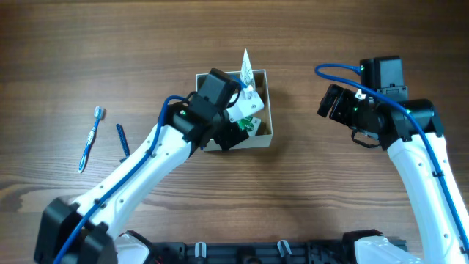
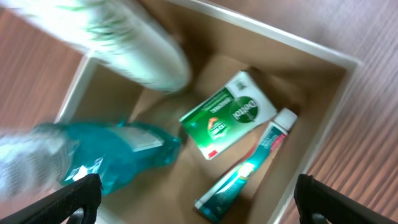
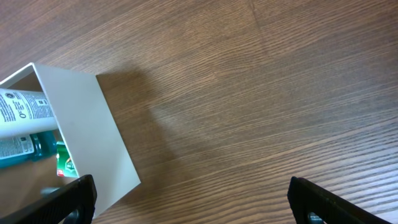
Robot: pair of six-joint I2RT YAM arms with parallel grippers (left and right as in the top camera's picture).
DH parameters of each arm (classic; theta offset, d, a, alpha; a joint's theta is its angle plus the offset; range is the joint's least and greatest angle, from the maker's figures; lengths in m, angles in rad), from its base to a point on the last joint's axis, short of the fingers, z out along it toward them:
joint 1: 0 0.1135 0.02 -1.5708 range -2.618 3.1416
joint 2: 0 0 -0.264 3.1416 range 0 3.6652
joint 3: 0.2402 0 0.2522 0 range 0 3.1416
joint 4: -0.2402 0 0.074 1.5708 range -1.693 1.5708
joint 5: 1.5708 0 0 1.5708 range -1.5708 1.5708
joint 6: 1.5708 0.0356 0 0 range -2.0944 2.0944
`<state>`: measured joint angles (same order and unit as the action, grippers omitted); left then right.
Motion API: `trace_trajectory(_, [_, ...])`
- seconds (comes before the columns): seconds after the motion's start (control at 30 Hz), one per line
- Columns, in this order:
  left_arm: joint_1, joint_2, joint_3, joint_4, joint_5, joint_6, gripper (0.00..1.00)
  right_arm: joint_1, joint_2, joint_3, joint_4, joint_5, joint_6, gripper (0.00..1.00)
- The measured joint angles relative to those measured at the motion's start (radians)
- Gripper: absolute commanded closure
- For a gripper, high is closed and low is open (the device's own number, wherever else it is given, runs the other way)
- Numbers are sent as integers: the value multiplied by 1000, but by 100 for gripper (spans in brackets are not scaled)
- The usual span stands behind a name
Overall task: Pack container
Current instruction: 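Lower the toothpaste into the box and open the left gripper, then grasp the blue razor with the left gripper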
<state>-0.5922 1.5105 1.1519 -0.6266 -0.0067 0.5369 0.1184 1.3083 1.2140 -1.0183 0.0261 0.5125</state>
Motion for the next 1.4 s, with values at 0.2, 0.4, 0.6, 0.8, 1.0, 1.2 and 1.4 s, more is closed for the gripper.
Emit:
trace_trajectory(0.2, [230,-177,3,-199,-119,-401,0,0,0,0,-4,0,0,0])
trace_trajectory(0.4, [583,-153,-5,-304,-146,-697,0,0,0,0,-3,0,0,0])
trace_trajectory(0.6, [789,-63,-84,-243,-127,-820,0,0,0,0,-3,0,0,0])
trace_trajectory(0.8, [818,115,-98,-150,-85,-839,0,0,0,0,-5,0,0,0])
trace_trajectory(1.0, [818,249,-99,-89,-50,-839,0,0,0,0,-6,0,0,0])
trace_trajectory(1.2, [818,318,-99,-53,-29,-838,0,0,0,0,-6,0,0,0])
trace_trajectory(1.4, [818,319,-99,-48,-29,-837,11,0,0,0,-7,0,0,0])
